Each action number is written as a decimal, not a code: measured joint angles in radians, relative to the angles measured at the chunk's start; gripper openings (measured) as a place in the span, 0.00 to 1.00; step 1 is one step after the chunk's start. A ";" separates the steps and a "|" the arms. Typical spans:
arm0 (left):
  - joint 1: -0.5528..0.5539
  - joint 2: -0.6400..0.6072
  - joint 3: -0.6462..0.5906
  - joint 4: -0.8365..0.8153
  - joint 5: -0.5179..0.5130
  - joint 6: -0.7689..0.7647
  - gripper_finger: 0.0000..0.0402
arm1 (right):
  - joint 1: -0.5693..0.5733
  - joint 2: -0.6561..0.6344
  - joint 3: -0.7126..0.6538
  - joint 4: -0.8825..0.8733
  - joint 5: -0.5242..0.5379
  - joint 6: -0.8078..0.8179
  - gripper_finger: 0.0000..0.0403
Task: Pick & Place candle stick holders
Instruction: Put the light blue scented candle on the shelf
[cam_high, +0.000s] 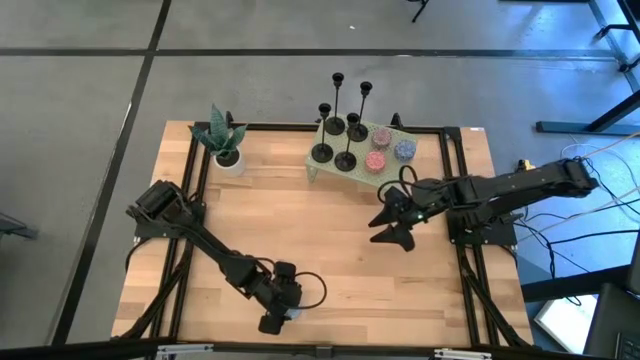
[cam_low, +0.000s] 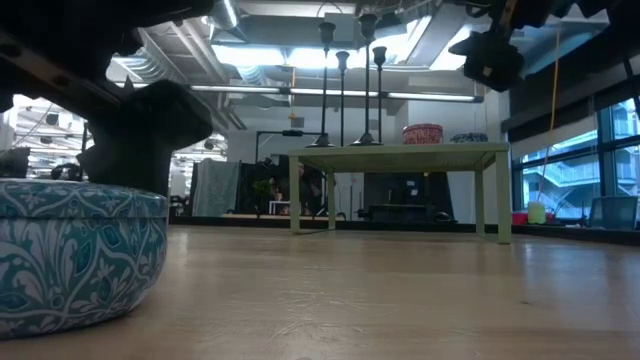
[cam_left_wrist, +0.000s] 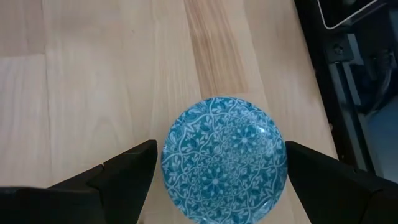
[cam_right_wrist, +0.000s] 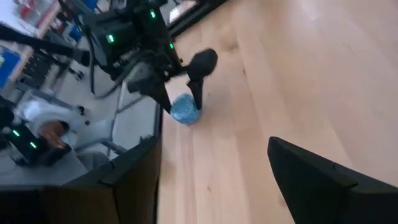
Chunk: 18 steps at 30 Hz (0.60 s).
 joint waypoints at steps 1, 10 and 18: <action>-0.001 0.000 0.000 0.001 -0.008 0.000 0.86 | 0.000 0.009 0.000 0.016 0.000 0.010 0.74; 0.006 0.000 0.000 -0.005 -0.022 0.063 0.80 | 0.000 0.106 0.000 0.059 0.000 0.032 0.74; 0.045 0.000 0.001 -0.003 -0.027 0.084 0.72 | 0.013 0.172 0.000 0.102 0.000 0.060 0.74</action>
